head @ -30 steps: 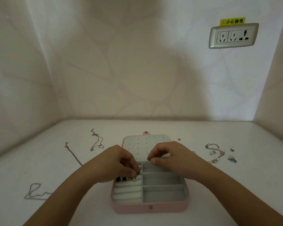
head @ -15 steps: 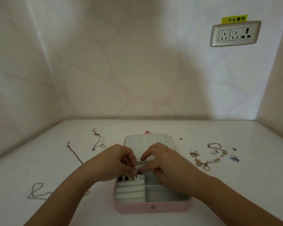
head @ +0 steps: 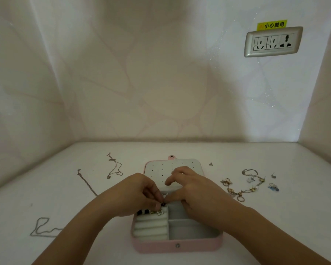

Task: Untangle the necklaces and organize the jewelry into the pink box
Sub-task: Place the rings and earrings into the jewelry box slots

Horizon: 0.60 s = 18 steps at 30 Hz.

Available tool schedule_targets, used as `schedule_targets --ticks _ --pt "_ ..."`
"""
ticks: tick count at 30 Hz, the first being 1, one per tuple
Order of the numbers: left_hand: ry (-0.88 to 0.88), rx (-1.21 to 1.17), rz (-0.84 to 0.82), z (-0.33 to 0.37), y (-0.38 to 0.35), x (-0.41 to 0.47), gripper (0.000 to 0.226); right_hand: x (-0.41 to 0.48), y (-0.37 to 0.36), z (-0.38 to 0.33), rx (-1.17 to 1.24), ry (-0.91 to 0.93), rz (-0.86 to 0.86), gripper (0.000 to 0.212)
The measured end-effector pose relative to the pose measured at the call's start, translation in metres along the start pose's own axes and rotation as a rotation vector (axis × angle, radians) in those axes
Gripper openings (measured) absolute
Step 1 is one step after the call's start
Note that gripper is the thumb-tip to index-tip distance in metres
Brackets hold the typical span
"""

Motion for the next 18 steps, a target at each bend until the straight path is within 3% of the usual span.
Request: schedule_targets --ticks 9,18 --pt "-0.057 0.031 -0.042 0.0046 -0.0016 0.0008 0.016 -0.0011 -0.0011 0.001 0.005 -0.009 0.047 0.039" --pt "-0.057 0.112 0.055 0.002 0.0013 0.008 0.035 -0.0014 -0.0053 0.0021 0.07 -0.033 0.015 0.042"
Point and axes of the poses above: each hand's wrist, its own x-axis towards the middle knuckle, its own y-axis out of the back of the hand, z = x × y, the point moved 7 cm from there along x, towards the middle knuckle, and after that the axes turned 13 degrees about -x, right-handed, at the moved point
